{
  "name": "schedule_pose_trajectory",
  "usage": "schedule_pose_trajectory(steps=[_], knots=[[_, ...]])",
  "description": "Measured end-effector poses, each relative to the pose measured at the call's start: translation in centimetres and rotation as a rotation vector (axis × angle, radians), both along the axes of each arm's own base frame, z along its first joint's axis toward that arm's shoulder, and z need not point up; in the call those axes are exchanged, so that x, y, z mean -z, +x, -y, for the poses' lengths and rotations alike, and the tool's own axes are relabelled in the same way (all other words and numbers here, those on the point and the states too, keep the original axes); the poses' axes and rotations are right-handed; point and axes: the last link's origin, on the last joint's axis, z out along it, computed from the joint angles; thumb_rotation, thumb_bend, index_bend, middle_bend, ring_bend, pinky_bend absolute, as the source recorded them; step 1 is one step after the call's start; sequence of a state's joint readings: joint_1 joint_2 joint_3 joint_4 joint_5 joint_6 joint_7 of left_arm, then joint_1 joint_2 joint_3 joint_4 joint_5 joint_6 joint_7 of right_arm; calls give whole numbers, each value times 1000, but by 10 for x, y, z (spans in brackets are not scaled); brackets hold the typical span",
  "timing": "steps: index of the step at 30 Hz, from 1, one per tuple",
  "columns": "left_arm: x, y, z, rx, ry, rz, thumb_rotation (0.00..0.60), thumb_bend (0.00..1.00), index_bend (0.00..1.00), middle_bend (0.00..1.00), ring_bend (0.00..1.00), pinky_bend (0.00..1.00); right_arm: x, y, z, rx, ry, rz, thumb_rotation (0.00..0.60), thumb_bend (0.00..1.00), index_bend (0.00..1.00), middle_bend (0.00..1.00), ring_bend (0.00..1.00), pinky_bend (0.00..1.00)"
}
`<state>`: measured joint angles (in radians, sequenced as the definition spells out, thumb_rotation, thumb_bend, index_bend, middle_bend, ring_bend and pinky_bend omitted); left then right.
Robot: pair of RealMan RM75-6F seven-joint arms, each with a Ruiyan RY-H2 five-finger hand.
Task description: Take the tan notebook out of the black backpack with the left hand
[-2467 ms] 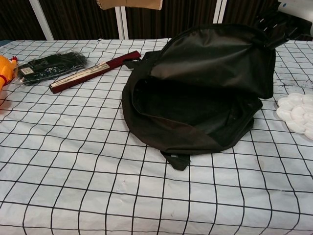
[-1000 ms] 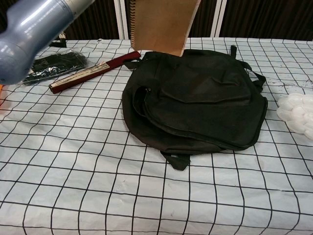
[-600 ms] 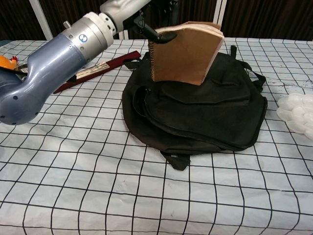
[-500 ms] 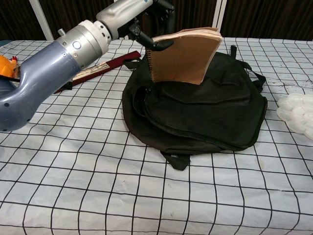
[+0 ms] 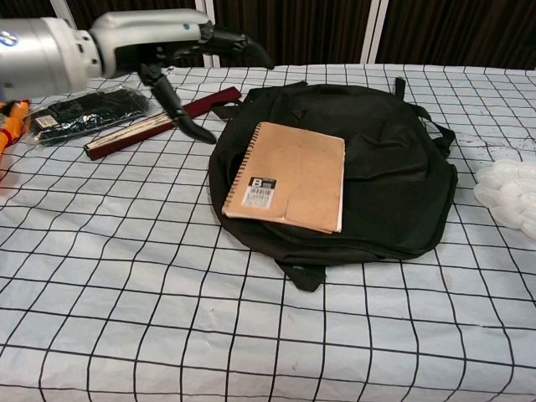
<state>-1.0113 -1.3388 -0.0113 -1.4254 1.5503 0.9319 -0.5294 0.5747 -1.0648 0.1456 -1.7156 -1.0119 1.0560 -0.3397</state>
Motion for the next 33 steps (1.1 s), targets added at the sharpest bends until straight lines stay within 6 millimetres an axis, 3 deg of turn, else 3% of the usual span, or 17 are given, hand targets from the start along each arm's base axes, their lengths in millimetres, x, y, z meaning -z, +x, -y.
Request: schedule_pose_trajectory(steps=[6, 14, 17, 21, 24, 28, 33], knots=[[-46, -33, 17, -61, -9, -136, 600, 42, 205, 114, 0, 0, 0, -2, 0, 2, -16, -6, 600, 213, 37, 45, 112, 122], [-75, -68, 33, -25, 245, -182, 600, 47, 212, 114, 0, 0, -11, -17, -10, -2, -94, -45, 600, 213, 37, 45, 111, 122], [-92, -100, 57, -64, 399, -183, 600, 47, 211, 114, 0, 0, -18, -30, -35, -15, -153, -64, 600, 213, 37, 45, 108, 122], [-113, -157, 110, -218, 568, -213, 600, 73, 211, 111, 0, 0, -24, -53, -92, -15, -212, -86, 600, 212, 32, 45, 107, 122], [-122, -189, 151, -341, 620, -247, 600, 88, 211, 110, 0, 0, -21, -67, -134, 14, -212, -80, 600, 213, 31, 45, 105, 122], [-126, -215, 190, -468, 611, -286, 600, 90, 211, 107, 0, 0, -12, -77, -167, 34, -219, -52, 600, 212, 28, 39, 101, 122], [-134, -219, 203, -520, 613, -283, 600, 90, 211, 100, 0, 0, -8, -77, -178, 0, -241, -53, 600, 212, 17, 33, 96, 122]])
